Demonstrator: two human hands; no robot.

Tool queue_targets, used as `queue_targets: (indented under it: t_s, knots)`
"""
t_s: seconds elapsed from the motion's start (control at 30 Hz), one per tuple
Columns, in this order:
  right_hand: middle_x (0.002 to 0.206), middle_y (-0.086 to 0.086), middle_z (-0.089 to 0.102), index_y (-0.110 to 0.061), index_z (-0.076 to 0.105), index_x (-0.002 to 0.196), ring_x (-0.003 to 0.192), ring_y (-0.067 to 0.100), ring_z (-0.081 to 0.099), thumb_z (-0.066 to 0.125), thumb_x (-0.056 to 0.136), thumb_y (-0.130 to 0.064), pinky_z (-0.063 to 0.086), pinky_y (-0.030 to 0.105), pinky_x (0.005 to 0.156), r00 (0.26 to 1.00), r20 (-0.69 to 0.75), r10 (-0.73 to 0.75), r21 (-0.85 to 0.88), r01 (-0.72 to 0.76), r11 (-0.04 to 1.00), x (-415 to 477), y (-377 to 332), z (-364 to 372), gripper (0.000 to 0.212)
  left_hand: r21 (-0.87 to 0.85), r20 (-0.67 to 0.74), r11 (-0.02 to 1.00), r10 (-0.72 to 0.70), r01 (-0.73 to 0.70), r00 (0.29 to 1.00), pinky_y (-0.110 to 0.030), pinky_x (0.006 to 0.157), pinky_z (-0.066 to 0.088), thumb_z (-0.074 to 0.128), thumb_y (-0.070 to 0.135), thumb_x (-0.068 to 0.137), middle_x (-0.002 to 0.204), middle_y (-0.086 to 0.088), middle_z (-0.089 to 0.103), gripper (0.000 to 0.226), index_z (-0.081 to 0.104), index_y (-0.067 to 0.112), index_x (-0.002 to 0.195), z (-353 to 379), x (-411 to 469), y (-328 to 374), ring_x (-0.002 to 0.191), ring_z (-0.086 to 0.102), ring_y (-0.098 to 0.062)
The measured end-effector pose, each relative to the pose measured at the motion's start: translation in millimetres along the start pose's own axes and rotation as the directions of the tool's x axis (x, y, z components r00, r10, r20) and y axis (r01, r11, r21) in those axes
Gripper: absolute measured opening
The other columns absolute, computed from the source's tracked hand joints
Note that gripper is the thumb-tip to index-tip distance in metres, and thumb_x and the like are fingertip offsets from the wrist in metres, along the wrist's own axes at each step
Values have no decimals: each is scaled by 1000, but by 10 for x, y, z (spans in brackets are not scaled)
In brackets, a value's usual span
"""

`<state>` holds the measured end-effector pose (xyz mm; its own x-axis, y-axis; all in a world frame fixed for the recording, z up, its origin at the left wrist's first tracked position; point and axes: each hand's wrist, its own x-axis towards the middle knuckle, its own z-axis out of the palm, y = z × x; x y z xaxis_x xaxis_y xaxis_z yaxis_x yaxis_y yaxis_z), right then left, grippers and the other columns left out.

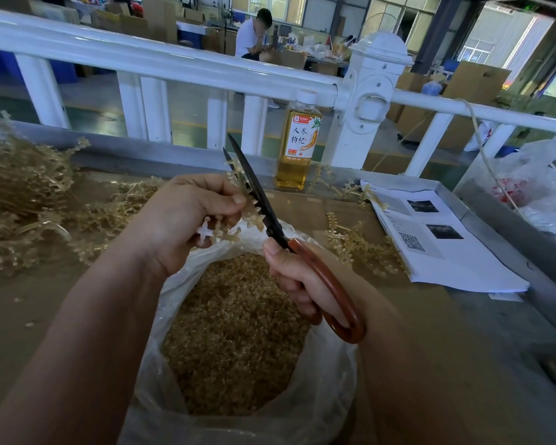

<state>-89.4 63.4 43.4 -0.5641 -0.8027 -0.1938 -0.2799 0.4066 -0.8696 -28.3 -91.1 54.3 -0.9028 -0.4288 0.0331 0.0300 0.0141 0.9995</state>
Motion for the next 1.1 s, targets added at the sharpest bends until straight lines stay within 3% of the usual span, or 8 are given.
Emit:
queue_targets:
  t_s: [0.3,0.4,0.47,0.57,0.73,0.9,0.97,1.1]
  knots:
    - [56,-4,37,-23,40,65,32,1,35,34,95,-42,29,11,40,1000,6,12,-4,-12,1000,11,-41,-29,36,17,-19,1000,-17,17,1000,-13,37,25,56,0,79,46,7,54,39,67,21,48,16,-23,33,41,42,-1]
    - [40,-8,43,-21,39,64,27,-2,40,34,96,-38,31,10,36,997,55,48,75,-52,996,38,-46,-46,37,1,-33,999,-35,35,999,-12,37,25,56,-1,79,46,7,55,36,66,19,51,22,-26,45,39,44,-1]
    - [33,-9,40,-20,37,64,24,-1,36,40,88,-47,29,9,32,995,85,47,137,-59,989,9,-52,-33,35,5,-75,999,-52,52,996,-11,36,28,54,2,82,44,8,54,29,62,16,58,47,-5,47,37,44,0]
    - [49,-7,36,-19,38,67,32,1,31,34,64,-68,27,8,35,999,34,-26,-2,26,1000,50,65,-26,49,93,-141,995,-15,29,990,-12,37,32,50,10,88,40,11,48,27,52,15,62,119,30,20,37,41,-1]
    - [40,-12,40,-19,44,70,30,-1,37,37,63,-71,29,5,35,998,-8,-65,-25,65,998,97,134,-63,53,61,-167,998,44,-34,985,-20,43,30,58,16,85,53,5,59,31,67,18,56,170,7,1,52,46,-14]
    - [53,-9,38,-15,47,81,32,-3,38,35,59,-74,29,4,36,998,-37,-59,-92,56,994,100,123,-41,65,67,-136,995,83,-74,987,-30,54,33,57,13,84,66,-10,58,22,68,12,65,152,6,-10,58,46,-21]
    - [54,-7,36,-12,46,82,33,-2,36,34,64,-72,30,6,39,998,-35,-60,-91,56,994,83,93,-27,64,51,-152,995,88,-81,984,-23,46,31,57,11,84,61,-7,56,20,65,11,66,155,11,-20,50,45,-17]
    - [57,-2,37,-18,39,68,44,5,35,38,91,-50,32,21,50,998,-51,-22,-65,19,998,43,38,-3,39,52,-127,996,76,-69,989,-14,36,25,54,10,87,47,7,53,30,62,17,59,153,25,-54,39,41,-5]
